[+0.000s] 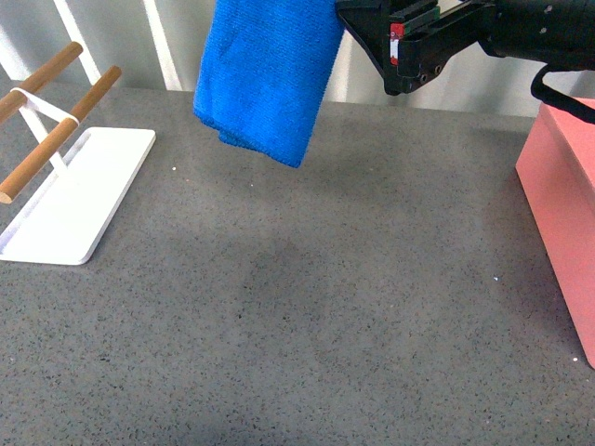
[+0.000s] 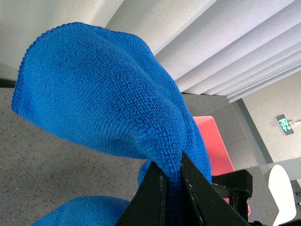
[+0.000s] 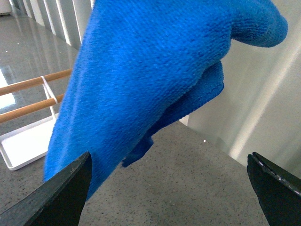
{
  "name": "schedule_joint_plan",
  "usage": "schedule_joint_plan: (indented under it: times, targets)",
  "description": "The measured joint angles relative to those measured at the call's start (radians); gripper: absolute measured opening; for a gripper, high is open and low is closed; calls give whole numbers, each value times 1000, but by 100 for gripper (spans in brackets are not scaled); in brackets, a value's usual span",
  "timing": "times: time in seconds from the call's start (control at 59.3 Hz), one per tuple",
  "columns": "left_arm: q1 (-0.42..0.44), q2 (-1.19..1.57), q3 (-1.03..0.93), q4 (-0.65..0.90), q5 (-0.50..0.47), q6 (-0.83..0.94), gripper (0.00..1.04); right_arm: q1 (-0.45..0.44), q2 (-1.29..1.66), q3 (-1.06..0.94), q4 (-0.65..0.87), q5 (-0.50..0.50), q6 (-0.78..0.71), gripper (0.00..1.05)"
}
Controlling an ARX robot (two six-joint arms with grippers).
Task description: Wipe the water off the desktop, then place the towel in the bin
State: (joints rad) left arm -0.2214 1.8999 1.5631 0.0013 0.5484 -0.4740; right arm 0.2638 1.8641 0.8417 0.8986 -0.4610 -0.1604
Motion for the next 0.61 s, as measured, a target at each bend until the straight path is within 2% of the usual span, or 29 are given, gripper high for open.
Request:
schedule_joint_plan:
  times: [0.388,0.607]
  targets:
    - [-4,2,1,40,40,-37,4,27,74,129,-6,4,108,97]
    - [-4,28,16,53,60,-53,4,84,92,178,-17,23,141,61]
